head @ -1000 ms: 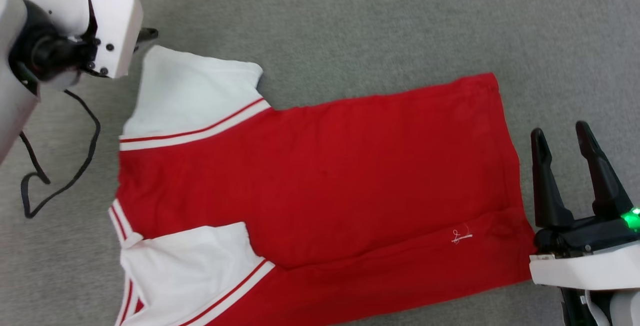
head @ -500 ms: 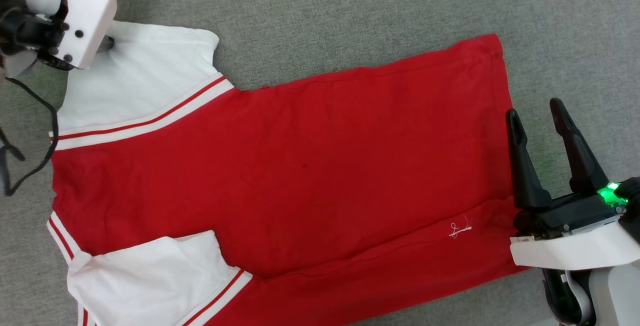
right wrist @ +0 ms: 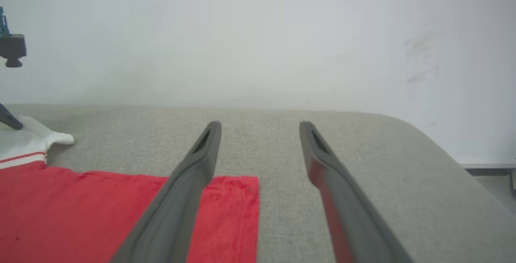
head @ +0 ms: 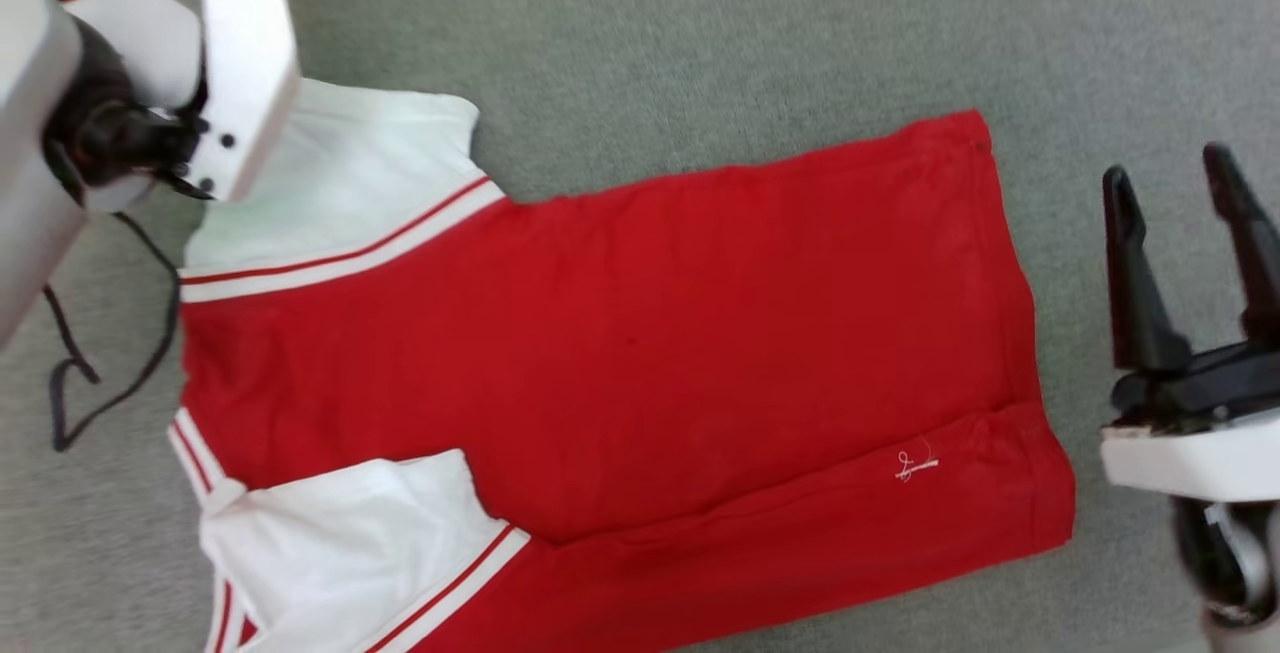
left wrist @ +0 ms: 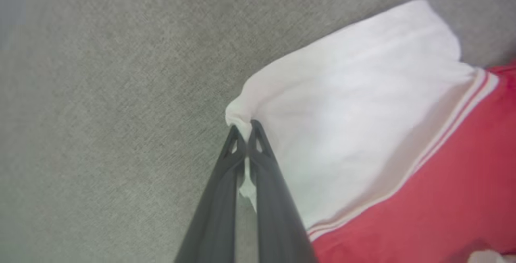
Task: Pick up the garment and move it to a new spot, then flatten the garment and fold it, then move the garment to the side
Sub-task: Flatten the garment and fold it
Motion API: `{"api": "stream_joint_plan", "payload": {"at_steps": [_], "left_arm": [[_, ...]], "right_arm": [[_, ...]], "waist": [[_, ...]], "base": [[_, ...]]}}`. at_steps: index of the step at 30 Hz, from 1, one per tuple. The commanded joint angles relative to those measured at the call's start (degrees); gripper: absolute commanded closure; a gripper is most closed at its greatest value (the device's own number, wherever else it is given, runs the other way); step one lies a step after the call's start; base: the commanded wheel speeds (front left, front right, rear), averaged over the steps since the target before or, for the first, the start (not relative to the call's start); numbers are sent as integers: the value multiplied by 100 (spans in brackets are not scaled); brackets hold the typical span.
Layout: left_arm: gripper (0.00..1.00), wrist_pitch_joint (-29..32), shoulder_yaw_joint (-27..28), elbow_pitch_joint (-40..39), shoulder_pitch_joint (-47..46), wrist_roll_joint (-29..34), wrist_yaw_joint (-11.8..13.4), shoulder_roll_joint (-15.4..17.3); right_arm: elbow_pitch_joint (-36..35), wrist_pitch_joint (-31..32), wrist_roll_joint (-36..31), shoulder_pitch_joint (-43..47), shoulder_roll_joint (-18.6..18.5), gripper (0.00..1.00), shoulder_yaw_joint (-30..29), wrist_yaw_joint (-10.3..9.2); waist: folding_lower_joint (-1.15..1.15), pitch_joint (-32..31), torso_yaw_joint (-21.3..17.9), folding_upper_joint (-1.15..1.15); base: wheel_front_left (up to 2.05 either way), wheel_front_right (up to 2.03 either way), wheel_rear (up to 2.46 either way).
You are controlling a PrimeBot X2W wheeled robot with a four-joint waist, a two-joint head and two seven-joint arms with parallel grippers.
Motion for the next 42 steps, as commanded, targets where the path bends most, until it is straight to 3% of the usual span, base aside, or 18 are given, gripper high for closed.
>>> {"api": "stream_joint_plan", "payload": {"at_steps": [1,6,15,17,23,27,32,42], "left_arm": [[100,-128,-41,-116,120,-13,-34,-39],[100,-393,-125,-494,304,-84,-66,-56],[100,-779,-228,-1056,511,-82,-84,-74],[100,-813,-227,-1104,516,-83,-80,-78],[100,-976,-245,-1322,400,1,-80,-151],[100,-1073,-273,-1429,291,46,-83,-214],[100,-1223,-317,-1514,160,117,-87,-300],[100,-1544,-521,-1536,-25,105,-85,-299]], "right_arm": [[-174,142,-119,-153,-118,0,-126,-3],[-419,998,-175,-606,-717,0,-128,-3],[-74,4394,1102,-1806,-2381,0,782,-3],[-2,4747,1284,-1946,-2519,0,929,-3],[424,6660,2073,-2787,-3203,0,1738,-3],[710,7475,2330,-3206,-3380,0,2118,-3],[1046,8010,2523,-3499,-3310,0,2359,-3],[1488,7955,2710,-3222,-3158,0,2853,-3]], "waist": [[-1,-380,206,0],[-1,-709,419,0],[-1,-814,741,0],[-1,-799,769,0],[-1,-595,987,0],[-1,-396,1151,0],[-1,-132,1342,0],[-1,224,1559,0]], "base": [[0,0,0],[0,0,0],[0,0,0],[0,0,0],[0,0,0],[0,0,0],[0,0,0],[0,0,0]]}}
